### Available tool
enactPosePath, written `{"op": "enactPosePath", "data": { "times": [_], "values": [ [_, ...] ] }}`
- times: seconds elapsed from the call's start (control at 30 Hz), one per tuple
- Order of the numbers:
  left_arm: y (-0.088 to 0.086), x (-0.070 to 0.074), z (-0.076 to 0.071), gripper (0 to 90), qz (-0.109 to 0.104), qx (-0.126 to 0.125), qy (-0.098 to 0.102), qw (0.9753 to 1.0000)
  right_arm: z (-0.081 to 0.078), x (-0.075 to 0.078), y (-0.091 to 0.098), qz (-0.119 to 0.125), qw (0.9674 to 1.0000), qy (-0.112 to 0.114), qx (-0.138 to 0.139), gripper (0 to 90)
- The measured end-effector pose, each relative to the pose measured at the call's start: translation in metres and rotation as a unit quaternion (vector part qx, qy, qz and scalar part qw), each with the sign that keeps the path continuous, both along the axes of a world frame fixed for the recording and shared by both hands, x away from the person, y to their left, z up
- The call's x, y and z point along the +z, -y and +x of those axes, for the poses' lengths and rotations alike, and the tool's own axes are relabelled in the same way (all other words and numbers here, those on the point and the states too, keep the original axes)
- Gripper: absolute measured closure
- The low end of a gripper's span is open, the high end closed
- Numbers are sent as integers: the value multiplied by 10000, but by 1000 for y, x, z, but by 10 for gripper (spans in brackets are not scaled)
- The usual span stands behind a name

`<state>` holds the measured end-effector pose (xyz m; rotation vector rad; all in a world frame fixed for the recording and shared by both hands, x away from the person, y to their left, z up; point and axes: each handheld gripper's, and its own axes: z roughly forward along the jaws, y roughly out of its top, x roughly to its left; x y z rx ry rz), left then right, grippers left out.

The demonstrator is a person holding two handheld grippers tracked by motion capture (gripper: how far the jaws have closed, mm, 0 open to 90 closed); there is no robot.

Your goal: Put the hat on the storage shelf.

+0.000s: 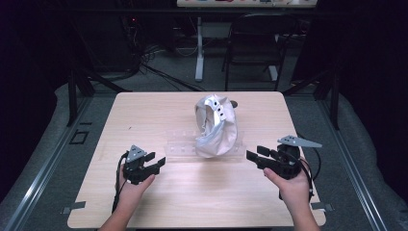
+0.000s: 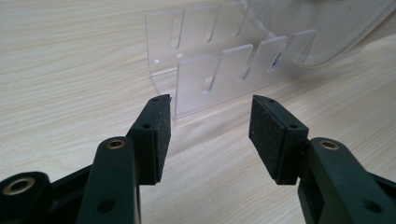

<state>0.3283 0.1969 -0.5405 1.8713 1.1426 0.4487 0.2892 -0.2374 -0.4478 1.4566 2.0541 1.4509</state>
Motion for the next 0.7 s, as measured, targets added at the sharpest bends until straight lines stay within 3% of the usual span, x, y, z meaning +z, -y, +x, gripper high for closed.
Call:
{"op": "enactPosePath", "data": {
  "times": [0.07, 0.3, 0.53, 0.7],
  "values": [
    [0, 0, 0, 492, 2, -1, 0, 10000, -5, -14, 6, -61, 10000, -5, -22, 469],
    [-4, 0, 0, 484, -57, 89, -19, 9999, -20, -40, 18, -201, 9998, 39, -62, 469],
    [-4, 0, 0, 484, -57, 65, -29, 10000, -32, -61, 26, -250, 9986, 220, -405, 470],
    [-2, 0, -1, 484, 5, 29, -55, 10000, -33, -76, 26, -304, 9983, 117, -482, 469]
  ]
}}
